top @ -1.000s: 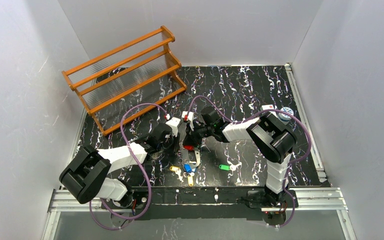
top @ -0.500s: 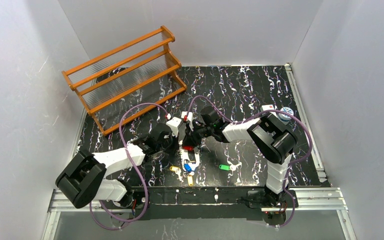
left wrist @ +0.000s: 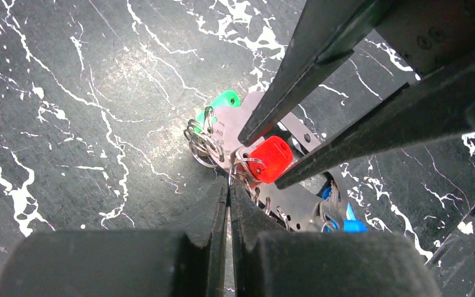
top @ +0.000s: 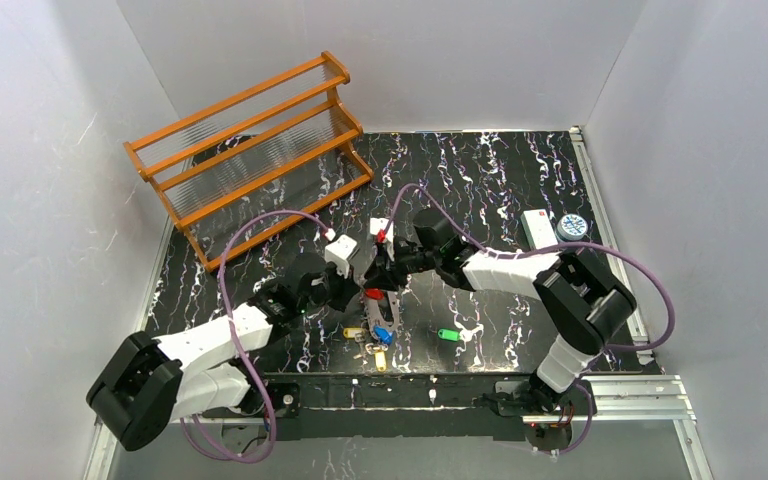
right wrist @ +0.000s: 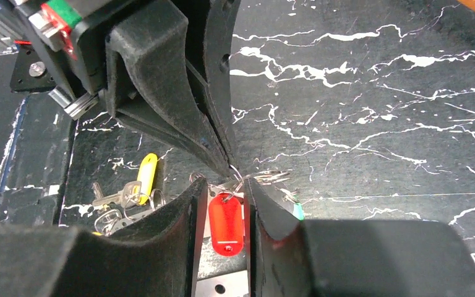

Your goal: Put the keys on the keyring

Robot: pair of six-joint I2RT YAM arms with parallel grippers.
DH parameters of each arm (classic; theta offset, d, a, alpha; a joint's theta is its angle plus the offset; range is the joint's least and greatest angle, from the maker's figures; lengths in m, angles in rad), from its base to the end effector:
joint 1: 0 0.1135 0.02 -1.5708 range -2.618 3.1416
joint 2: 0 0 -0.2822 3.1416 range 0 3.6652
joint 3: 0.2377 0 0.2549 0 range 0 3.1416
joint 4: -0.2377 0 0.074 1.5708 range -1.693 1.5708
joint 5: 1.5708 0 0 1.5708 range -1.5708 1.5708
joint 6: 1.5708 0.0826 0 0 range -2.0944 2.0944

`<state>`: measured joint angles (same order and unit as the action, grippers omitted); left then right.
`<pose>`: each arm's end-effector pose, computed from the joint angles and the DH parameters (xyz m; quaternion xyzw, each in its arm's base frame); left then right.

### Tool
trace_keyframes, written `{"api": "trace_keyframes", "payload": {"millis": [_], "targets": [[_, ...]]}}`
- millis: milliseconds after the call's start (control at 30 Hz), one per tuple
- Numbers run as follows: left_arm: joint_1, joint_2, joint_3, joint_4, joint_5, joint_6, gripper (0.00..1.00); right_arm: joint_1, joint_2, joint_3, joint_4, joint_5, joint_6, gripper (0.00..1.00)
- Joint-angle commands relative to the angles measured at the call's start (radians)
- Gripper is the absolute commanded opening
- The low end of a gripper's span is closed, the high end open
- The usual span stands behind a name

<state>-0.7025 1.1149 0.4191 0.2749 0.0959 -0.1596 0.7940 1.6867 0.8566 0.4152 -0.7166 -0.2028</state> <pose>0.1986 -0.1785 0.1903 0.2499 0.8006 -0.2635 0.4767 0.2339 0.3153 0.1965 -0.5432 0.5974 0.4300 0.4039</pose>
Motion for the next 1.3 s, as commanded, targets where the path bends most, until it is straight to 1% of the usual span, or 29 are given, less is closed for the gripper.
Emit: {"api": "trace_keyframes", "payload": {"millis": [0, 133, 233, 367, 433, 567, 633, 700, 800, 867, 1000, 1067, 1100, 1200, 1267], "targets": [[-0.003, -0.072, -0.031, 0.064, 0.047, 0.042, 0.00, 0.002, -0.075, -0.029, -0.021, -0.003, -0.058, 0.35], [-0.003, -0.122, -0.070, 0.123, 0.104, 0.064, 0.00, 0.000, -0.113, -0.053, -0.029, -0.007, -0.072, 0.31], [-0.005, -0.153, -0.084, 0.138, 0.117, 0.067, 0.00, 0.000, -0.125, -0.055, -0.042, -0.008, -0.067, 0.31], [-0.005, -0.175, -0.089, 0.137, 0.129, 0.068, 0.00, 0.001, -0.135, -0.047, -0.049, -0.027, -0.039, 0.33], [-0.005, -0.181, -0.090, 0.137, 0.138, 0.067, 0.00, 0.001, -0.144, -0.049, -0.040, -0.033, -0.017, 0.35], [-0.005, -0.190, -0.093, 0.143, 0.157, 0.068, 0.00, 0.001, -0.152, -0.050, -0.038, -0.007, 0.018, 0.37], [-0.006, -0.198, -0.095, 0.144, 0.168, 0.068, 0.00, 0.002, -0.155, -0.051, -0.051, 0.018, 0.021, 0.33], [-0.006, -0.211, -0.099, 0.147, 0.175, 0.071, 0.00, 0.001, -0.154, -0.048, -0.071, 0.043, 0.019, 0.24], [-0.006, -0.229, -0.105, 0.146, 0.178, 0.080, 0.00, 0.002, -0.149, -0.041, -0.104, 0.058, 0.015, 0.17], [-0.007, -0.241, -0.110, 0.147, 0.179, 0.089, 0.00, 0.001, -0.147, -0.041, -0.112, 0.069, 0.016, 0.14], [-0.009, -0.254, -0.116, 0.146, 0.187, 0.093, 0.00, 0.001, -0.156, -0.041, -0.122, 0.080, 0.017, 0.12], [-0.009, -0.257, -0.118, 0.146, 0.187, 0.094, 0.00, 0.002, -0.173, -0.047, -0.121, 0.086, 0.019, 0.14], [-0.009, -0.259, -0.118, 0.145, 0.187, 0.095, 0.00, 0.002, -0.186, -0.054, -0.117, 0.088, 0.017, 0.17], [-0.009, -0.262, -0.119, 0.139, 0.183, 0.097, 0.00, 0.002, -0.240, -0.090, -0.083, 0.093, 0.022, 0.31], [-0.009, -0.264, -0.119, 0.138, 0.182, 0.100, 0.00, 0.002, -0.273, -0.108, -0.074, 0.096, 0.028, 0.37]]}}
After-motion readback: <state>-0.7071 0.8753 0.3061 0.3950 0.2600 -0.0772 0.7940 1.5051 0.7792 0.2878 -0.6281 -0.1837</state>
